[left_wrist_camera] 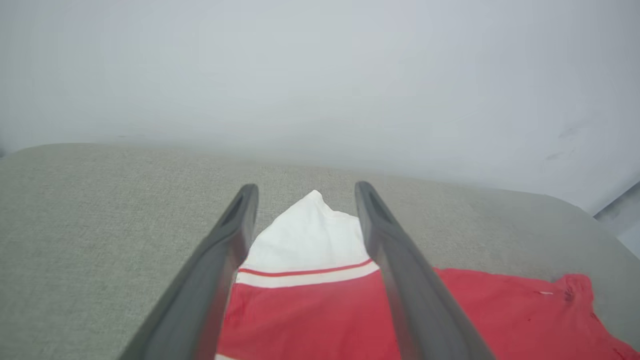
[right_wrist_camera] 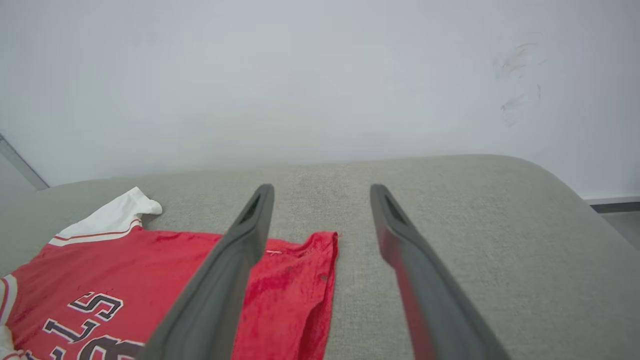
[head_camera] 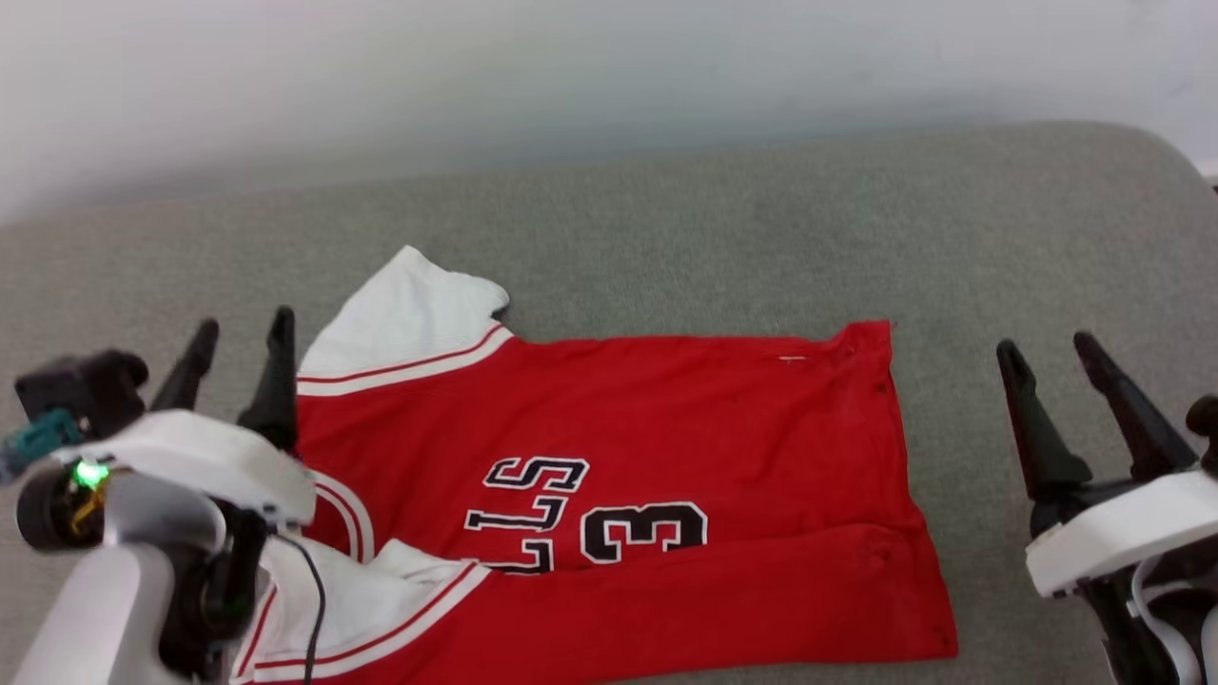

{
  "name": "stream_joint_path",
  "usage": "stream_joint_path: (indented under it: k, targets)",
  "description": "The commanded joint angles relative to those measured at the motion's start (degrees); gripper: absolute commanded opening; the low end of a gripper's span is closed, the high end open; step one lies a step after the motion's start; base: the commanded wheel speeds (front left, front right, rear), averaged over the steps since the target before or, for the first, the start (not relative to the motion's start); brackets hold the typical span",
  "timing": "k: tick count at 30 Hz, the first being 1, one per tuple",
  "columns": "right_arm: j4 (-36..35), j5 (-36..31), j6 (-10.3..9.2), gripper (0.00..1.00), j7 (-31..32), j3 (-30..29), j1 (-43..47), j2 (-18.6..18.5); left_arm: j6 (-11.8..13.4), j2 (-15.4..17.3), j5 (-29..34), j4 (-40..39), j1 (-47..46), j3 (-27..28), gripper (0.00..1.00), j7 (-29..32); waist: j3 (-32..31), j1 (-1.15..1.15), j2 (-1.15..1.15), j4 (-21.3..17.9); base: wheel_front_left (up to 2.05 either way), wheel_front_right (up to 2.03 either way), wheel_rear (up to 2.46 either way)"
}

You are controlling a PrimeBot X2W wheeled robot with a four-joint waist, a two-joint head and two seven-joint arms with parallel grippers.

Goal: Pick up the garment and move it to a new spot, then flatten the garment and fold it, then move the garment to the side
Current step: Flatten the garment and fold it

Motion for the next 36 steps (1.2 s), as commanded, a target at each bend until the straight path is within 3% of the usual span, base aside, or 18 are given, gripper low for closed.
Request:
stream_joint_path:
  k: [1, 6, 11, 15, 20, 24, 30, 31, 32, 33, 36]
  targets:
    - [-0.49, -0.04, -0.02, 1.0, -0.76, 0.04, -1.79, 0.86, -0.49, -0.01, 0.53, 1.31, -3.15, 0.02, 1.0, -0.79, 3.92, 0.0, 0.0, -1.45, 0.0, 0.0, 0.0]
    - [-0.92, -1.08, -0.02, 1.0, -2.22, 0.47, -5.82, 1.65, -3.03, 0.66, 0.06, 7.09, -13.35, 0.38, 1.0, -1.11, 10.03, 0.0, 0.0, -3.34, 0.0, 0.0, 0.0]
    - [-0.13, -1.48, -0.02, 1.0, -2.5, 0.85, -8.06, 1.93, -6.43, 1.83, -1.87, 13.01, -21.46, -0.11, 1.0, 2.41, 13.59, 0.0, 0.0, -4.83, 0.0, 0.0, 0.0]
    - [0.5, -1.23, -0.02, 1.0, -3.25, 1.68, -9.87, 2.19, -9.99, 4.31, -4.36, 18.36, -28.7, -1.59, 1.0, 10.5, 16.22, 0.0, 0.0, -6.46, 0.0, 0.0, 0.0]
    - [1.94, -0.66, -0.02, 1.0, -3.69, 2.47, -11.28, 2.57, -13.42, 9.19, -6.57, 23.84, -35.0, -4.76, 1.0, 25.32, 18.68, 0.0, 0.0, -8.58, 0.0, 0.0, 0.0]
    - [3.29, -0.06, -0.02, 1.0, -4.04, 3.16, -11.63, 2.84, -14.33, 12.92, -6.5, 26.55, -37.78, -7.69, 1.0, 36.07, 20.08, 0.0, 0.0, -10.11, 0.0, 0.0, 0.0]
    - [5.48, 1.11, -0.02, 1.0, -4.52, 4.03, -12.61, 3.33, -13.11, 14.41, -7.7, 30.21, -37.91, -9.8, 1.0, 45.51, 21.72, 0.0, 0.0, -11.79, 0.0, 0.0, 0.0]
    - [5.78, 1.46, -0.02, 1.0, -4.62, 4.15, -12.65, 3.39, -12.95, 13.92, -8.41, 30.92, -37.34, -9.91, 0.95, 46.58, 21.79, 0.0, 0.0, -11.97, 0.0, 0.0, 0.0]
    - [6.29, 1.61, -0.02, 1.0, -4.39, 4.22, -12.7, 3.34, -12.64, 13.49, -8.7, 31.44, -36.8, -10.05, 0.42, 47.16, 21.84, 0.0, 0.0, -12.11, 0.0, 0.0, 0.0]
    - [6.57, 1.97, -0.02, 1.0, -4.19, 4.16, -12.78, 3.21, -12.52, 13.15, -8.91, 31.82, -36.14, -10.45, 0.0, 47.77, 21.88, 0.0, 0.0, -12.2, 0.0, 0.0, 0.0]
    - [7.52, 4.04, -0.02, 1.0, -2.83, 4.56, -13.28, 2.41, -12.33, 11.83, -9.89, 32.72, -34.65, -10.43, 0.0, 47.41, 21.76, 0.0, 0.0, -12.14, 0.0, 0.0, 0.0]
